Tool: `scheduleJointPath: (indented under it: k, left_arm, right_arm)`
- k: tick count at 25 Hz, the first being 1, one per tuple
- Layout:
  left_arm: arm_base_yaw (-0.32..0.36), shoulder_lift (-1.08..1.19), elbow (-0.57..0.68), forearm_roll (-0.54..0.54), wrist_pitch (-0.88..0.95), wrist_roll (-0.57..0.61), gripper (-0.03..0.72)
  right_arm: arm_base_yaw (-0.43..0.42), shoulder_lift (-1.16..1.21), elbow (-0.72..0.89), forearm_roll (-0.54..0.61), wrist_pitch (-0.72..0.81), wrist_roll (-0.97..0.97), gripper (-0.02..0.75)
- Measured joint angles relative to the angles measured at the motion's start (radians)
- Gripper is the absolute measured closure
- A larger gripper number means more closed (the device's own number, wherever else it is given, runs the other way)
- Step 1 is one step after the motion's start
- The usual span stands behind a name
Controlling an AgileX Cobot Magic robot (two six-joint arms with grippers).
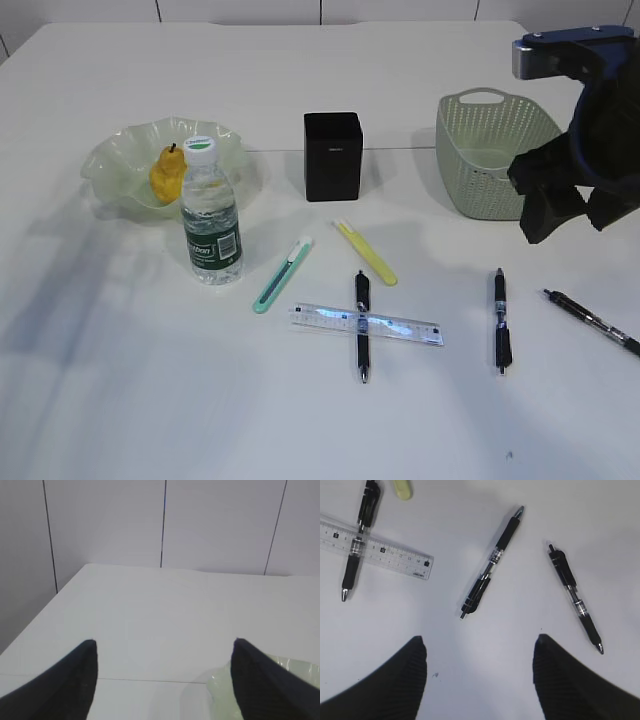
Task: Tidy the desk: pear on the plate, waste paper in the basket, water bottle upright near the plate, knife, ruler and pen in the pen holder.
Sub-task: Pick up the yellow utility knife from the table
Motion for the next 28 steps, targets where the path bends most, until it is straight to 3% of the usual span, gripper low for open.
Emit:
scheduleJointPath:
  k: [7,17,23,28]
  left_arm:
    - [0.001,-0.023,0.002,0.019,0.139,-0.001,0.097]
    - [-0.026,-0.185,-0.014,0.019,0.803,-0.001,0.097]
    - [-0.033,-0.282,-0.020,0.000,1.052,-0.001,0.097]
    - [-0.053,-0.316,-0.084,-0.038,1.369,-0.001,0.097]
  right_arm:
    - [0.000,0.000,0.000,-0.002,0.002,0.000,0.244]
    - [0.000,0.000,0.000,-0.002,-0.002,0.000,0.244]
    - [0.000,0.000,0.000,-0.002,-0.003,0.000,0.244]
    - [0.000,0.000,0.000,-0.002,-0.003,0.000,0.244]
